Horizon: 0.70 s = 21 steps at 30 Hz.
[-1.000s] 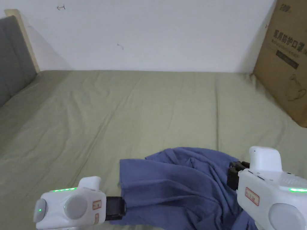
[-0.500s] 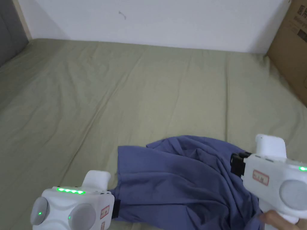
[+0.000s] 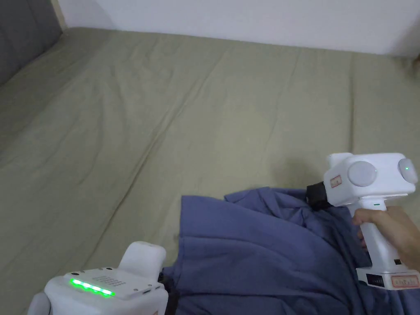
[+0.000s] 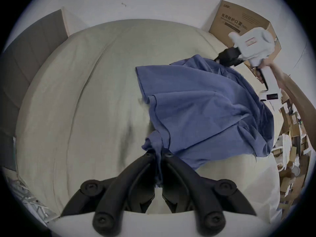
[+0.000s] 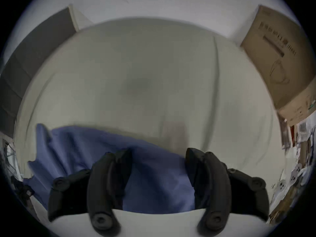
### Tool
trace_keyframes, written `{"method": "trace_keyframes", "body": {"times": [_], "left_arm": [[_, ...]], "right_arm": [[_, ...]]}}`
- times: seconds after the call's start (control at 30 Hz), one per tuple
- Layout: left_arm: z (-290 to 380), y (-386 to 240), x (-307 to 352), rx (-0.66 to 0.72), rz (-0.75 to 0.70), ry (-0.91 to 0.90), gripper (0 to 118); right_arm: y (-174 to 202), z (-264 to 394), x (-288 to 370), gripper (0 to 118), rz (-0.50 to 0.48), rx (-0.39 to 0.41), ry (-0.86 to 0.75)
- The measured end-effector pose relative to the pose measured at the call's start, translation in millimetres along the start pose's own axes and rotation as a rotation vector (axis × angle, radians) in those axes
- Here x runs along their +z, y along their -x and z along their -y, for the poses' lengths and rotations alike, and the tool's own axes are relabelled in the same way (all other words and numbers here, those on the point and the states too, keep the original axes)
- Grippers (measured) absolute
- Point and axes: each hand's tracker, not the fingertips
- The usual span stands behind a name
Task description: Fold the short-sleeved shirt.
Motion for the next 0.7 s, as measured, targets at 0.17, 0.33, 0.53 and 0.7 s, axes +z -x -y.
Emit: {"method": "trace_keyframes", "body": {"times": [0.17, 0.33, 0.53, 0.7], "left_arm": [[-1.7, 3.8, -3.4, 0.048, 0.017, 0.009, 4], [-7.3, 5.4, 5.8, 0.072, 0.03, 0.005, 4], [-26.4, 9.1, 40.1, 0.084, 0.009, -0.082, 4], [-51.8, 19.3, 86.9, 0.1, -0.023, -0.221, 4]], "right_arm": [[27.9, 13.9, 22.5, 4, 0.052, 0.17, -0.107], [34.6, 19.7, 32.4, 4, 0.092, 0.147, -0.127], [-13.2, 20.2, 106.6, 4, 0.142, 0.047, -0.242], [-86.5, 34.5, 199.0, 4, 0.217, -0.103, -0.373]]}}
